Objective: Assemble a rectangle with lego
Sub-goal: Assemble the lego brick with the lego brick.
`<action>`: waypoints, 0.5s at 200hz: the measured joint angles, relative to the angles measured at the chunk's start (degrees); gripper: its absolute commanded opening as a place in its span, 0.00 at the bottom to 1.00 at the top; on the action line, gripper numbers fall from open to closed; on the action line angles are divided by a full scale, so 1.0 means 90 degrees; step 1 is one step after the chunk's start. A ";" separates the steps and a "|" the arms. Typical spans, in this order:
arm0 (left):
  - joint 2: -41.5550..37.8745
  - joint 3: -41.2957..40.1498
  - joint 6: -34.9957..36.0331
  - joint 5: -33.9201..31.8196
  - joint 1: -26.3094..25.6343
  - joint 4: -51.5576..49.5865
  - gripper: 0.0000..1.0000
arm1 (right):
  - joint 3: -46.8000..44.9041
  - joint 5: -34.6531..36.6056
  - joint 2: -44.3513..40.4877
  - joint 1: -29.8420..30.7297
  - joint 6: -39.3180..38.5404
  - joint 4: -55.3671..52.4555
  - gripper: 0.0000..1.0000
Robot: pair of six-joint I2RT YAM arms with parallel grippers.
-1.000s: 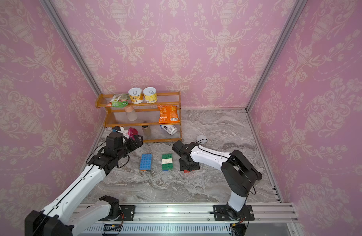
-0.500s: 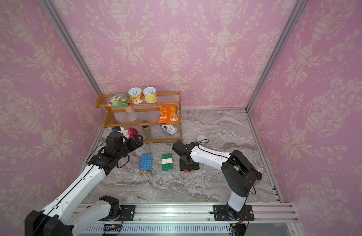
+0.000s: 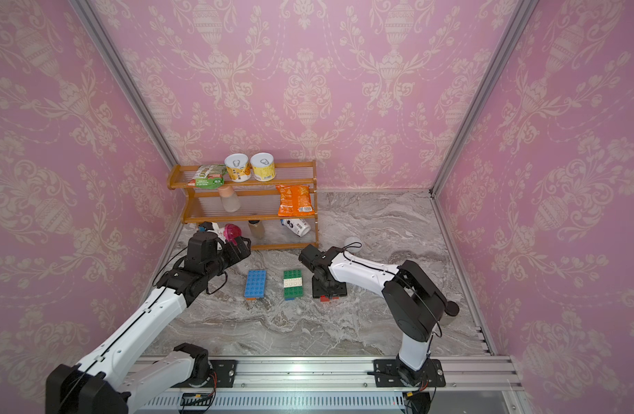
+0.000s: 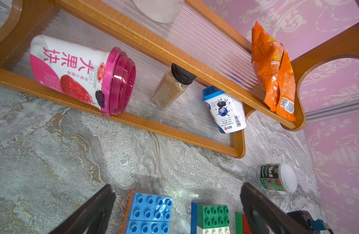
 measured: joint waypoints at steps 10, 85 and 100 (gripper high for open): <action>0.0000 0.0000 0.0000 0.0000 0.0000 0.0002 0.99 | 0.0000 0.0000 0.0000 0.0000 0.0000 0.0000 0.48; 0.0000 0.0000 0.0000 0.0000 0.0000 0.0000 0.99 | -0.0010 0.0005 -0.0027 -0.0005 -0.0041 -0.0005 0.72; 0.0000 0.0000 0.0002 0.0000 0.0000 0.0000 0.99 | -0.0039 -0.0002 -0.0019 -0.0005 -0.0083 0.0005 0.77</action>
